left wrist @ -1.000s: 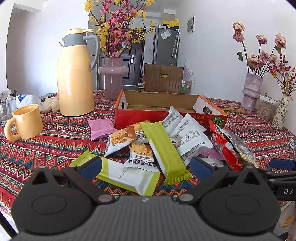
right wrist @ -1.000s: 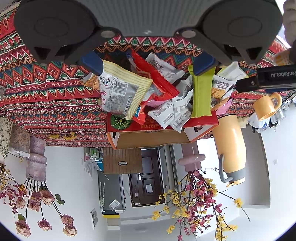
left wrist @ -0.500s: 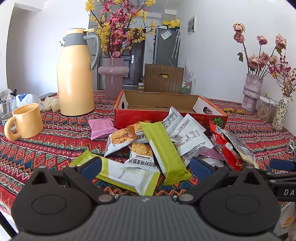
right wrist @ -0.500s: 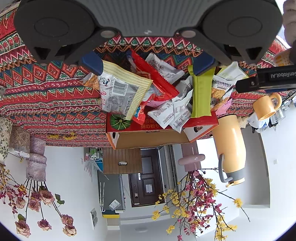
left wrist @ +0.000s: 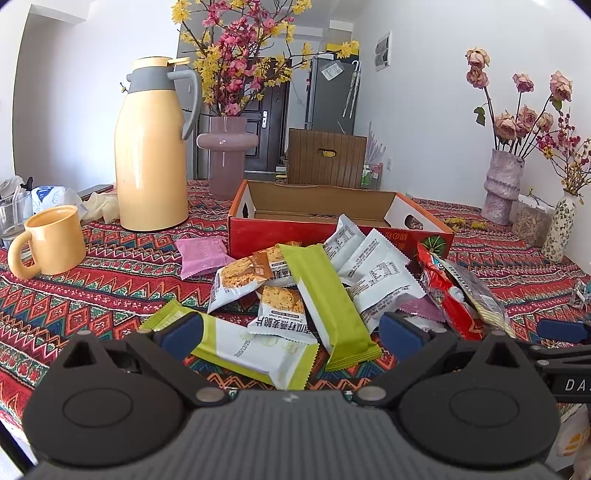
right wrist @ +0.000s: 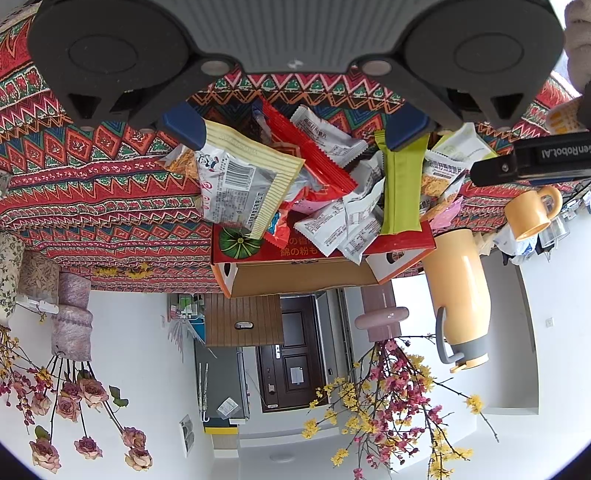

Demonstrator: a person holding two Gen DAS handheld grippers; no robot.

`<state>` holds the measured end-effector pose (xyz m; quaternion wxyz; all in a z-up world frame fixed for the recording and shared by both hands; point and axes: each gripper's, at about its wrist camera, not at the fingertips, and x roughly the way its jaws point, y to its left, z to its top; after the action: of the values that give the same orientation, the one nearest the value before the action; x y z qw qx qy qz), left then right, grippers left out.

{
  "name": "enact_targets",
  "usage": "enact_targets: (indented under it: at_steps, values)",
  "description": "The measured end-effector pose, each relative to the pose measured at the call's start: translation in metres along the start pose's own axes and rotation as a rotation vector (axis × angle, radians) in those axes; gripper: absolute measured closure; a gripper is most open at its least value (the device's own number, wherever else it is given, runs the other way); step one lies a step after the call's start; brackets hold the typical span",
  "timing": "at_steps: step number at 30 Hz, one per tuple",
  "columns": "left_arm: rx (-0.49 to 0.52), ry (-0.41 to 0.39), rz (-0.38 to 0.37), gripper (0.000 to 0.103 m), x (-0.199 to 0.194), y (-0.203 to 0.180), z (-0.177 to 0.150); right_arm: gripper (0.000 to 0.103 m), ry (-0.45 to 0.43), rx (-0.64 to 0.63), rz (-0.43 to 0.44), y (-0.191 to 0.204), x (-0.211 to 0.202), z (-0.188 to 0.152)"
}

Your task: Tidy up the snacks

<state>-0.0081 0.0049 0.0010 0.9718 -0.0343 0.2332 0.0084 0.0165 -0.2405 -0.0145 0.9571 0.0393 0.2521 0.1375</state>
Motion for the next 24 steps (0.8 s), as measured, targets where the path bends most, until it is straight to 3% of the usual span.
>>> enact_targets:
  at_steps: [24]
  values:
    - [-0.009, -0.016, -0.008, 0.0, 0.0028, -0.0003, 0.0015, 0.0, -0.004, 0.005, 0.041, -0.0001, -0.0025, 0.0031]
